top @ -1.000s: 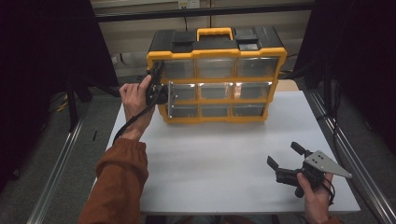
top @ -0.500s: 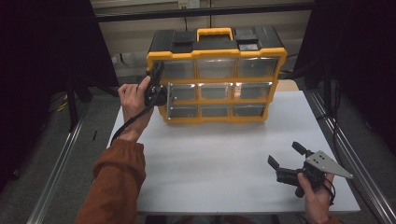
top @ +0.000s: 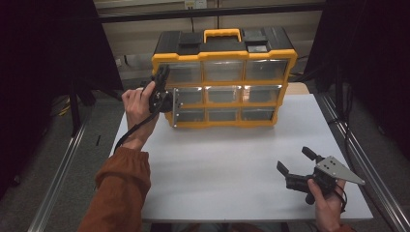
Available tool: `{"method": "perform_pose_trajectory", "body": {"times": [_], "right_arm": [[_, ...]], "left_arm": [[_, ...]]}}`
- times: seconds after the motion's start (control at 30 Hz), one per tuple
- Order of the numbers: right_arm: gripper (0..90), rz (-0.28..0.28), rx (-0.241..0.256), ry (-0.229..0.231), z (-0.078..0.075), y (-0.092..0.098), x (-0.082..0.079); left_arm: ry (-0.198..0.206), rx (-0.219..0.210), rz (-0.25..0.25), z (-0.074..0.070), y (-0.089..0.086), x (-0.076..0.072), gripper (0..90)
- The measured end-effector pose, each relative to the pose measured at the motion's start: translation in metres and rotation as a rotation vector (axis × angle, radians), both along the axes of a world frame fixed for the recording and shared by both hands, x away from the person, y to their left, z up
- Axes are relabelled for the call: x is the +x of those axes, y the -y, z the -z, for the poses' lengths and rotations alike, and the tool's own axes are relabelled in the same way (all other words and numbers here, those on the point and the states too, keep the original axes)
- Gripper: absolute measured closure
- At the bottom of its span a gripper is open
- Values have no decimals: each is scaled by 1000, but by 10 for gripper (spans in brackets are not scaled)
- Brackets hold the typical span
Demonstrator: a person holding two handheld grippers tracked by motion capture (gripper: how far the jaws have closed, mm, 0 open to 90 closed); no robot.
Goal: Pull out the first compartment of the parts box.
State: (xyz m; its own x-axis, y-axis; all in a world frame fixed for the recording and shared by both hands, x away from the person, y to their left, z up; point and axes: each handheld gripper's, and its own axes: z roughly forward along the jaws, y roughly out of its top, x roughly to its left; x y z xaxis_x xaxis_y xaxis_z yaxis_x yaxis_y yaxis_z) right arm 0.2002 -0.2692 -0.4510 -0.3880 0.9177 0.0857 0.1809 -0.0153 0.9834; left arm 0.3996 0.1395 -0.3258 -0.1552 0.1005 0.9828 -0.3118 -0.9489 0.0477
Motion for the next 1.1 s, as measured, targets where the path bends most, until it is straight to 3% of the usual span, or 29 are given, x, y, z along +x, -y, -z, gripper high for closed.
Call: {"method": "perform_pose_trajectory", "body": {"times": [1.1], "right_arm": [[0,7,3,0,0,0,0]], "left_arm": [[26,0,15,1,-3,-15,822]]}}
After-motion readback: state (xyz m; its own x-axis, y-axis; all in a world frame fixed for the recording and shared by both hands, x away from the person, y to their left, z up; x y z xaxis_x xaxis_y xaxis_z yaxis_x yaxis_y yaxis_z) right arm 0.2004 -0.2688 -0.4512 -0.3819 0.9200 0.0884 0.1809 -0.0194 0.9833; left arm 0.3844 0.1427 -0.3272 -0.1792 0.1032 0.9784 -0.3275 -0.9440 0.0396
